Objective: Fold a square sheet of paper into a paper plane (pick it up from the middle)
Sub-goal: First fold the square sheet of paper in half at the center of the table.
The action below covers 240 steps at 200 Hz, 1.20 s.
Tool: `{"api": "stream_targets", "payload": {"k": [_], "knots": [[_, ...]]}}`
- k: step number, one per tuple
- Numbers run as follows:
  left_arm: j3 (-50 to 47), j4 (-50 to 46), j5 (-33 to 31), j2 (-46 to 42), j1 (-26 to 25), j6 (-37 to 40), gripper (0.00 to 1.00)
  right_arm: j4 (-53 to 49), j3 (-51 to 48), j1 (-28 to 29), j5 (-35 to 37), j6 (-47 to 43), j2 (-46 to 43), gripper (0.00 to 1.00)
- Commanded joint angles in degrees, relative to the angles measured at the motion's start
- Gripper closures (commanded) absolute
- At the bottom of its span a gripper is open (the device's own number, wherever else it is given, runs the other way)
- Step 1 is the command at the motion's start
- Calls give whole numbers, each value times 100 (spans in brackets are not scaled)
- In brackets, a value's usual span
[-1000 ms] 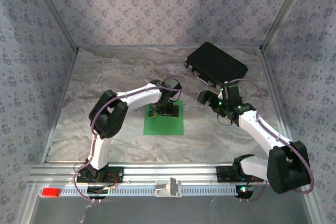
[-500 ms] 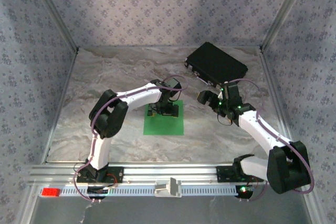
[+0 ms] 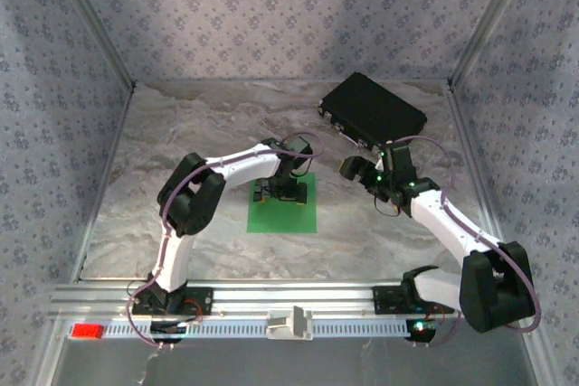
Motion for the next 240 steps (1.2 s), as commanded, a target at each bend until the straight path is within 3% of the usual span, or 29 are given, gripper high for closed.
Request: {"api": "stream_targets", "payload": {"k": [1, 83, 240], "knots": [[38, -116, -138, -11, 11, -14, 0, -90, 24, -16, -63, -10, 20, 1], [146, -72, -80, -137, 7, -69, 0, -70, 24, -10, -79, -3, 35, 1], [-146, 43, -41, 448, -78, -73, 1, -127, -5, -35, -8, 60, 30, 1]]}}
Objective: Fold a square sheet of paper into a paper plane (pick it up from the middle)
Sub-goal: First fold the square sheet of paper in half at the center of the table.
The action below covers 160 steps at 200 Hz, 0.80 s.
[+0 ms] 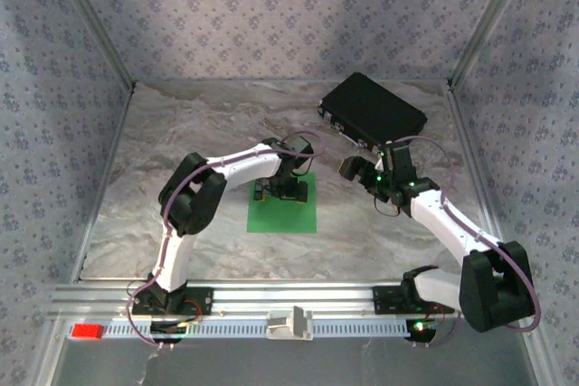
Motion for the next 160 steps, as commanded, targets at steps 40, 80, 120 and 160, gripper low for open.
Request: {"api": "stream_targets", "payload": {"k": [40, 80, 120, 160], "knots": [[-210, -7, 0, 385, -63, -54, 4, -150, -5, -49, 63, 92, 10, 1], [-175, -42, -66, 377, -73, -21, 6, -161, -14, -45, 95, 107, 17, 1], [-88, -85, -80, 289, -104, -5, 7, -174, 2, -65, 98, 121, 17, 1], [40, -205, -267, 84, -138, 27, 1, -178, 1, -66, 98, 131, 11, 1]]}}
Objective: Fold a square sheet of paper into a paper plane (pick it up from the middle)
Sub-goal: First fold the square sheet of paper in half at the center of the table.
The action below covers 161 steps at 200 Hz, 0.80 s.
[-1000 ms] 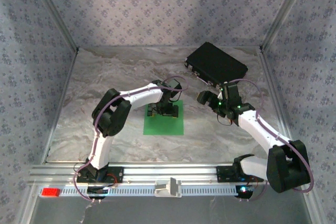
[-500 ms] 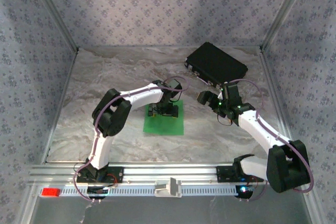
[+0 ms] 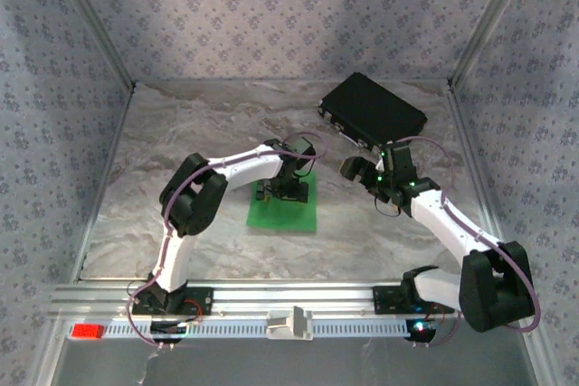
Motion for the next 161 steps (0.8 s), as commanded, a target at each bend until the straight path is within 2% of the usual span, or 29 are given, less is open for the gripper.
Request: {"api": "stream_targets", "payload": {"k": [1, 118, 161], "knots": [[23, -231, -152, 72, -64, 26, 1, -145, 5, -30, 91, 88, 10, 1], [-233, -43, -117, 121, -136, -95, 0, -133, -32, -43, 82, 120, 9, 1], [-484, 59, -211, 204, -248, -149, 4, -141, -36, -57, 91, 122, 9, 1]]}}
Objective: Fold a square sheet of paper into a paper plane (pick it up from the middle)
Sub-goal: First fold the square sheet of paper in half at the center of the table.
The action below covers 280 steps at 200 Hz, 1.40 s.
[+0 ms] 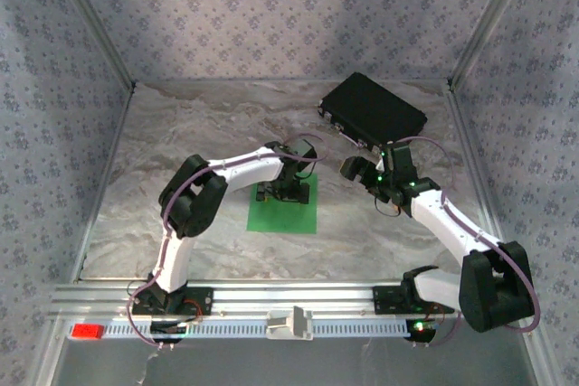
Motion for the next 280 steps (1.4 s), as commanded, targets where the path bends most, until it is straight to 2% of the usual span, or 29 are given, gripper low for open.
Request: {"api": "stream_targets", "payload": {"k": [1, 52, 86, 108, 130, 163, 192, 215, 234, 261, 280], "knots": [[-332, -128, -90, 277, -152, -78, 4, -137, -35, -38, 85, 117, 9, 1], [-284, -147, -216, 148, -162, -31, 6, -158, -33, -51, 86, 134, 2, 1], [-282, 14, -217, -79, -160, 11, 12, -162, -20, -48, 91, 137, -9, 1], [-283, 172, -181, -287, -163, 45, 19, -172, -10, -52, 87, 139, -18, 1], [-321, 305, -229, -510, -157, 81, 33, -193, -11, -59, 93, 145, -35, 1], [-344, 377, -278, -726, -155, 114, 47, -220, -14, -61, 120, 151, -70, 1], [-559, 797, -77, -1103, -157, 154, 52, -272, -3, -71, 182, 180, -98, 1], [-889, 1587, 440, -1481, -62, 87, 56, -373, 14, -129, 267, 178, -186, 1], [-1296, 2459, 1279, -1751, 98, -145, 57, -412, -20, -212, 321, 221, -338, 1], [-2065, 4243, 2533, -1968, 415, -962, 58, -381, -157, -287, 637, 496, -613, 1], [-2528, 5544, 3196, -1921, 574, -1630, 59, -134, -356, -362, 667, 585, -871, 1]]}}
